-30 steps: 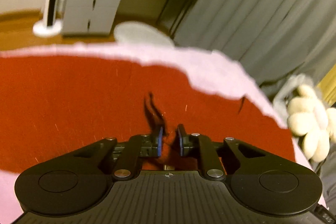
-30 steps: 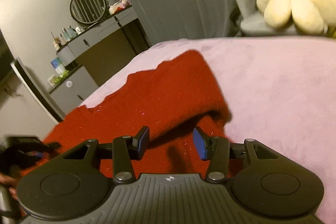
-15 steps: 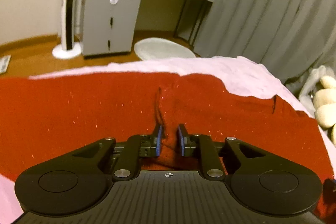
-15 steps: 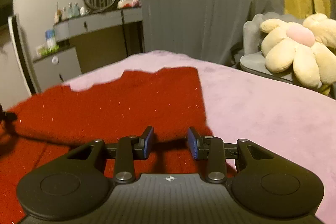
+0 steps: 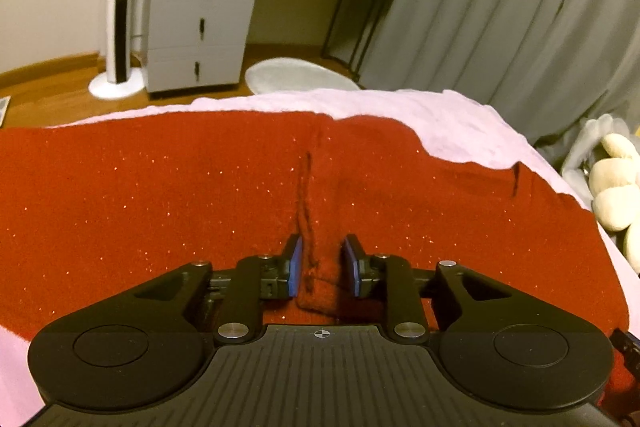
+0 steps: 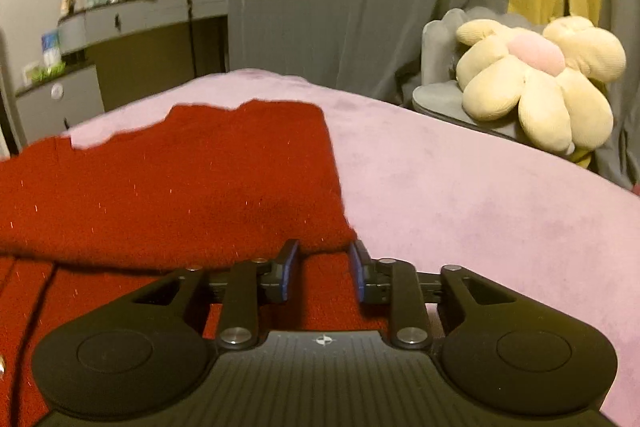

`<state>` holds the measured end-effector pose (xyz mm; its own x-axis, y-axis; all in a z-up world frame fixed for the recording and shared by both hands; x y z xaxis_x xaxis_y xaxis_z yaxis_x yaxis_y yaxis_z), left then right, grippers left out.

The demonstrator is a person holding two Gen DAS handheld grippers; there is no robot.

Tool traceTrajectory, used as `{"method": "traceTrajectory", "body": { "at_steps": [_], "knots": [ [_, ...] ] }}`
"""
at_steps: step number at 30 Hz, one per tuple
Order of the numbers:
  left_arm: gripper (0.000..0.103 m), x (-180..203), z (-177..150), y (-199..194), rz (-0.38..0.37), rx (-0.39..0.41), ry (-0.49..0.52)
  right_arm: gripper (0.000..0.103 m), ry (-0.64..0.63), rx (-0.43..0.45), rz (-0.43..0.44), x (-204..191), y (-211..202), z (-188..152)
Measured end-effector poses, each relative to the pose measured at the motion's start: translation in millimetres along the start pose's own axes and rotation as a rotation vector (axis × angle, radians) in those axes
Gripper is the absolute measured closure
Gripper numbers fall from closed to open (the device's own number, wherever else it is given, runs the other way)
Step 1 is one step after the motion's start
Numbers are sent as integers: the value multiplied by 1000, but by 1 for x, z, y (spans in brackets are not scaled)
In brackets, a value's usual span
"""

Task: Fold small clothes

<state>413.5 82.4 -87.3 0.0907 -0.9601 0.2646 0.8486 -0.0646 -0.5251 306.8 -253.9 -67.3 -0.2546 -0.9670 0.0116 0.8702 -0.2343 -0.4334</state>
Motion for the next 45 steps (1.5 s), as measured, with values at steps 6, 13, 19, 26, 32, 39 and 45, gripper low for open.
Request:
{"method": "traceTrajectory", "body": {
  "at_steps": [6,13,19,26,32,39,45],
  "knots": [
    [69,6,0,-3,-9,0,4,76,-25,111,107,-21,-20,16],
    [24,9,1,-7,-44,-27,-44,76,-92,26,81,-23,-6,-3],
    [7,-19,3,-43,-10,17,-126,62,-93,75,88,-26,-14,3],
    [4,-136,-1,-110,159,118,-392,43,67,30,192,-34,-33,-3],
    [4,-232,1,-154,310,214,-585,43,117,-41,231,-48,-32,-20],
    [31,-309,12,-154,364,302,-818,41,101,-24,218,-53,-33,-31],
    [69,-348,9,-142,347,329,-952,37,107,-18,223,-55,-31,-36]
  ]
}}
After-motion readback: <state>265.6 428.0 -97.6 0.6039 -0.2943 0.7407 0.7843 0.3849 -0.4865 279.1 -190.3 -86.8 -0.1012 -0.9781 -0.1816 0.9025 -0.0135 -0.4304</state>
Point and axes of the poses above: each gripper's, at about its wrist camera, not at the fingertips, and y roughly the way its jaws point, x to its right, z to its top, the point moved 8 cm from there along y, roughly the way its jaws point, and after that the axes turned 10 degrees about x, right-handed, at the moved point
